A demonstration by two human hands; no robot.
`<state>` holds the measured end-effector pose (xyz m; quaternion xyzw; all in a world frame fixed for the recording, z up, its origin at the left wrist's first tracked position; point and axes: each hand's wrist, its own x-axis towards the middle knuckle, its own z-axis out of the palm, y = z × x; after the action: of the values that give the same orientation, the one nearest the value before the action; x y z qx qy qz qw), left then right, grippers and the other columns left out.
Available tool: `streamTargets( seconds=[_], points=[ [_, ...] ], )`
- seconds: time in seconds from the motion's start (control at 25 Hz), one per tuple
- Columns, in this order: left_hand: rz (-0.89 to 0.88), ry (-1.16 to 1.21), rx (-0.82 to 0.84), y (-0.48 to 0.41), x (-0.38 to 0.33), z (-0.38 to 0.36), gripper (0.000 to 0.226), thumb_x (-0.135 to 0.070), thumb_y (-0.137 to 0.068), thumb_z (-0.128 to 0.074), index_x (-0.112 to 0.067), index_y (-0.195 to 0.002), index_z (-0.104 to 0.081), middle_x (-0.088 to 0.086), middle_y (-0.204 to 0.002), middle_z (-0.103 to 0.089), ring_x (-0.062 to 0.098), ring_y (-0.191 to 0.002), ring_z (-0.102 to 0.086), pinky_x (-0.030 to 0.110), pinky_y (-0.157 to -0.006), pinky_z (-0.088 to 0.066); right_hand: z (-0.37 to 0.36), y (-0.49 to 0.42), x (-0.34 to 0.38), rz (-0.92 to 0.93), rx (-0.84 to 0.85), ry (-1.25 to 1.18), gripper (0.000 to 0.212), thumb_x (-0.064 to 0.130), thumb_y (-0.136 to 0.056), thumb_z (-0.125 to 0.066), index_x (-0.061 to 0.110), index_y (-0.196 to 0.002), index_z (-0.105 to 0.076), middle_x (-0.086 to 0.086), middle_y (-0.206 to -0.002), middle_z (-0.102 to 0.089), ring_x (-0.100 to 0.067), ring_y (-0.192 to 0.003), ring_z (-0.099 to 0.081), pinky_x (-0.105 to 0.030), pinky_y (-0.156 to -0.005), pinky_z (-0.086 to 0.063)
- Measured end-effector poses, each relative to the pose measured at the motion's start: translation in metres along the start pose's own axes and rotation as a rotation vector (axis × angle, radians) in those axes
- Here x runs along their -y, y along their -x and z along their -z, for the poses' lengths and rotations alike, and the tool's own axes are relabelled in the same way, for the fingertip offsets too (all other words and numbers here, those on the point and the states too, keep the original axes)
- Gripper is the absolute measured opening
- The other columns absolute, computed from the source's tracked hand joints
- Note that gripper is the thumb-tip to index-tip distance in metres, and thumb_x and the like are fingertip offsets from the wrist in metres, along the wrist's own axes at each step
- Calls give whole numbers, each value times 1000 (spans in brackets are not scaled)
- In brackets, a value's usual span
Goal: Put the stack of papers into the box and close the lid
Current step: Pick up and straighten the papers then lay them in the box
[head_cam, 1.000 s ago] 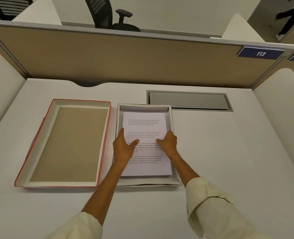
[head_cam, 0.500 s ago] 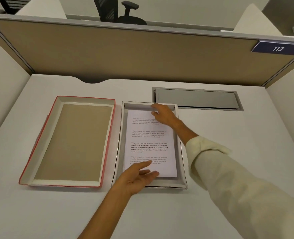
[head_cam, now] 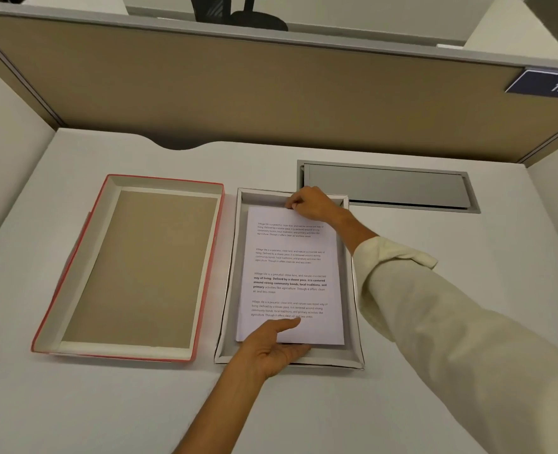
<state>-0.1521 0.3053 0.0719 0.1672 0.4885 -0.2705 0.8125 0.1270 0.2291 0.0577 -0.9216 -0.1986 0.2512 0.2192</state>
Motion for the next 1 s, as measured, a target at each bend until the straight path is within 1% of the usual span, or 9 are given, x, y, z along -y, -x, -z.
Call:
streamTargets(
  seconds=[0.12,0.28,0.4,0.56,0.72,0.88,0.96,1.0],
  points=[
    [-5,1,-16,-3,0,0,35,17,-81,-64,-10,-103,-62,26,-112,-64,49,-115,-58,62,-92,-51,-3,0,-2,10,-10,1,29,3,-96,-49,3,-116,-70,-14,-124,-67,-29,-114,-61,-37,-105,-45],
    [-3,-30,-24,-6,-2,2,37,18,-80,-63,-10,-103,-61,25,-115,-64,49,-114,-58,61,-95,-50,-5,0,-2,2,-12,-1,30,4,-96,-49,4,-118,-68,-14,-124,-67,-30,-114,-61,-36,-105,-44],
    [4,-28,-13,-8,-4,3,38,18,-80,-63,-12,-104,-60,25,-113,-63,49,-111,-58,62,-93,-51,-7,2,-2,-2,-26,1,30,5,-96,-49,5,-120,-68,-14,-125,-66,-30,-114,-61,-35,-104,-44],
    [-1,-43,-19,-10,-3,6,42,18,-80,-64,-13,-109,-59,25,-117,-62,50,-114,-56,62,-98,-48,-10,4,-2,-4,-35,7,30,7,-96,-50,6,-121,-67,-13,-126,-66,-30,-114,-61,-35,-103,-45],
    [0,-54,-7,-7,-2,8,44,18,-79,-65,-11,-112,-60,27,-119,-63,50,-115,-57,61,-99,-47,-8,6,-1,7,-21,25,31,7,-97,-49,6,-122,-67,-13,-127,-65,-30,-114,-60,-34,-101,-45],
    [-3,-125,51,3,-4,12,44,17,-80,-65,-11,-114,-60,29,-125,-61,51,-118,-55,61,-103,-44,-3,8,1,29,18,54,31,9,-97,-47,5,-123,-65,-14,-127,-65,-31,-115,-60,-35,-101,-45],
    [-14,-199,105,15,-6,17,45,14,-79,-68,-10,-117,-60,31,-123,-64,50,-116,-58,59,-101,-47,0,11,4,41,-11,58,32,10,-98,-47,6,-127,-62,-14,-130,-63,-31,-119,-58,-37,-104,-43],
    [-39,-265,120,22,-8,20,46,11,-79,-71,-8,-119,-59,30,-119,-66,48,-114,-62,56,-98,-50,2,14,7,45,-41,40,33,11,-99,-48,7,-129,-60,-14,-132,-62,-31,-122,-56,-37,-106,-43]
  ],
)
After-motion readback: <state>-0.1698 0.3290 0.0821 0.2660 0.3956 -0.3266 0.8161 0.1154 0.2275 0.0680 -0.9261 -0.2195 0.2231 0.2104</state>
